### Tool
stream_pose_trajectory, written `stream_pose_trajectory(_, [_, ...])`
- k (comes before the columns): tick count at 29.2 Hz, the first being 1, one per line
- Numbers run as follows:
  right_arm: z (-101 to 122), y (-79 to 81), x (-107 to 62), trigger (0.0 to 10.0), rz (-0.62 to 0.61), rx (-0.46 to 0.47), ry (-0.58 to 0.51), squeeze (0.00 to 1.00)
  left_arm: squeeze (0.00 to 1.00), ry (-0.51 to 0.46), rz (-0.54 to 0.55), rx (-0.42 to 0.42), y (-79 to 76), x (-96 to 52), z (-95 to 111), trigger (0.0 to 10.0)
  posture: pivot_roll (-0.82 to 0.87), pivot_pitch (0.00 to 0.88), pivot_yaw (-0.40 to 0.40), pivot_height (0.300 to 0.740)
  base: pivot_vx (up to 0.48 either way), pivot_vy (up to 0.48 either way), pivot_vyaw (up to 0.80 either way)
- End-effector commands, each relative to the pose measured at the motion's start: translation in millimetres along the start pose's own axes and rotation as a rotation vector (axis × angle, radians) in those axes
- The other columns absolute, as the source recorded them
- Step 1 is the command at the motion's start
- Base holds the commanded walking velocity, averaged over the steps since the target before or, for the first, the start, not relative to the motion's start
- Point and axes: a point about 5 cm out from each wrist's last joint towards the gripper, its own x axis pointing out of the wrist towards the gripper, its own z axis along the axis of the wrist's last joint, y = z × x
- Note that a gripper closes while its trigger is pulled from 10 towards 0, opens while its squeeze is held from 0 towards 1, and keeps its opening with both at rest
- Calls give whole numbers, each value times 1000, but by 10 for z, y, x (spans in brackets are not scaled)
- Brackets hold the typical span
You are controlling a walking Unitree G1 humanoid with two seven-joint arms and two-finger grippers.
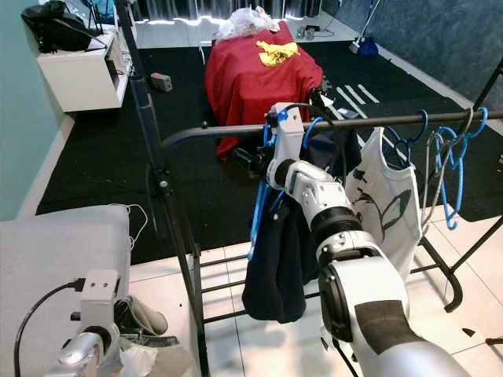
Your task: Hang hanger
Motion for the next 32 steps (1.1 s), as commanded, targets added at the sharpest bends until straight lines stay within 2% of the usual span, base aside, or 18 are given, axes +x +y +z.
stream_pose_trajectory(1, [42, 13, 7, 10000, 13, -23, 4, 0, 0, 14, -8, 10, -8, -3, -17, 10000, -1, 57, -53, 740, 0, 0, 0])
stream_pose_trajectory(5, [7, 135, -45, 10000, 149, -67, 44, 0, 0, 7, -6, 6, -18, 9, 2, 10000, -7, 52, -52, 740, 0, 0, 0])
stream_pose_trajectory(8, [-29, 143, -79, 10000, 157, -79, 59, 0, 0, 6, -7, 6, -23, 5, 0, 10000, -7, 52, -52, 740, 0, 0, 0])
stream_pose_trajectory(10, [-131, 92, -180, 10000, 102, -126, 83, 0, 0, 7, -15, 4, -46, -4, -6, 10000, -11, 48, -43, 740, 0, 0, 0])
stream_pose_trajectory(12, [-131, 92, -180, 10000, 102, -126, 83, 0, 0, 7, -15, 4, -46, -4, -6, 10000, -11, 48, -43, 740, 0, 0, 0])
stream_pose_trajectory(13, [-186, 52, -237, 10000, 53, -167, 85, 0, 0, 7, -22, 3, -59, -3, -4, 10000, -14, 47, -36, 740, 0, 0, 0])
stream_pose_trajectory(17, [-240, 3, -333, 10000, -28, -230, 63, 0, 0, 6, -34, 4, -79, 7, 8, 10000, -16, 47, -28, 740, 0, 0, 0])
stream_pose_trajectory(19, [-240, 3, -333, 10000, -28, -230, 63, 0, 0, 6, -34, 4, -79, 7, 8, 10000, -16, 47, -28, 740, 0, 0, 0])
stream_pose_trajectory(22, [-213, -35, -423, 10000, -102, -311, 29, 0, 0, 1, -45, 6, -90, 26, 34, 10000, -21, 43, -20, 740, 0, 0, 0])
stream_pose_trajectory(27, [-196, -44, -476, 10000, -133, -342, 22, 0, 0, -2, -51, 6, -99, 36, 48, 10000, -21, 42, -18, 740, 0, 0, 0])
stream_pose_trajectory(28, [-165, -26, -543, 10000, -157, -378, 11, 0, 0, -6, -56, 6, -110, 43, 63, 10000, -22, 41, -18, 740, 0, 0, 0])
stream_pose_trajectory(30, [-165, -26, -543, 10000, -157, -378, 11, 0, 0, -6, -56, 6, -110, 43, 63, 10000, -22, 41, -18, 740, 0, 0, 0])
stream_pose_trajectory(31, [-131, 16, -617, 10000, -173, -407, 2, 0, 0, -9, -60, 6, -117, 47, 73, 10000, -22, 40, -19, 740, 0, 0, 0])
stream_pose_trajectory(32, [-131, 16, -617, 10000, -173, -407, 2, 0, 0, -9, -60, 6, -117, 47, 73, 10000, -22, 40, -19, 740, 0, 0, 0])
